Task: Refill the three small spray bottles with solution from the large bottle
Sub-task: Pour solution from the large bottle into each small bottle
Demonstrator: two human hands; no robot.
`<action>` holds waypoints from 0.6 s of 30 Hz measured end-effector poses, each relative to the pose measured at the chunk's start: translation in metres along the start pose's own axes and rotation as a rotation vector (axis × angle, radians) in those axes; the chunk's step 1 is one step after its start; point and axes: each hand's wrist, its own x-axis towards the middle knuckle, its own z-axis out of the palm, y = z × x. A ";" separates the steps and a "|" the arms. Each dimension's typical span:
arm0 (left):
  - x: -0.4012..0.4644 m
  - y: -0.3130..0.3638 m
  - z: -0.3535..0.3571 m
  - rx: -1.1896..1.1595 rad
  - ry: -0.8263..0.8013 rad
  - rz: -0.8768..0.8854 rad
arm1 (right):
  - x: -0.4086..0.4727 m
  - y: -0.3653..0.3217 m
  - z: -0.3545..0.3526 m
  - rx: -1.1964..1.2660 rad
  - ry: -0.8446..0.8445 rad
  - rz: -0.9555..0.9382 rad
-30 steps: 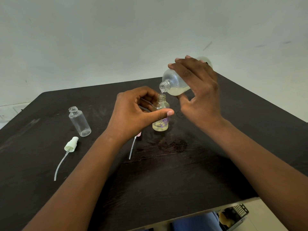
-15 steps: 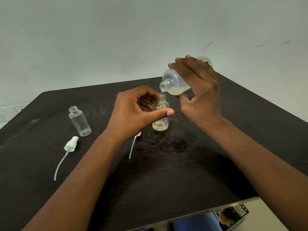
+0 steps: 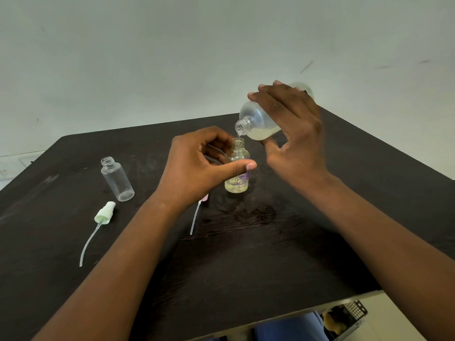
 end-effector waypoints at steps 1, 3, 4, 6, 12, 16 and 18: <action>0.000 0.000 0.000 -0.001 0.001 0.000 | 0.000 0.000 0.000 -0.001 -0.002 0.000; 0.000 0.000 0.000 -0.006 0.004 -0.001 | 0.000 0.000 0.000 -0.001 -0.005 0.001; 0.000 0.000 0.000 -0.007 0.004 -0.001 | 0.000 0.000 0.000 -0.002 -0.005 0.002; 0.000 -0.001 0.000 -0.004 0.003 0.003 | 0.000 0.001 0.001 -0.003 -0.003 0.003; 0.000 -0.001 0.001 -0.003 0.002 0.003 | -0.001 0.002 0.002 0.003 0.004 0.002; 0.001 -0.002 0.001 -0.004 0.005 0.003 | 0.000 0.001 0.002 0.004 0.007 -0.003; 0.001 -0.002 0.001 -0.003 0.003 0.002 | 0.000 0.001 0.002 0.006 0.007 -0.002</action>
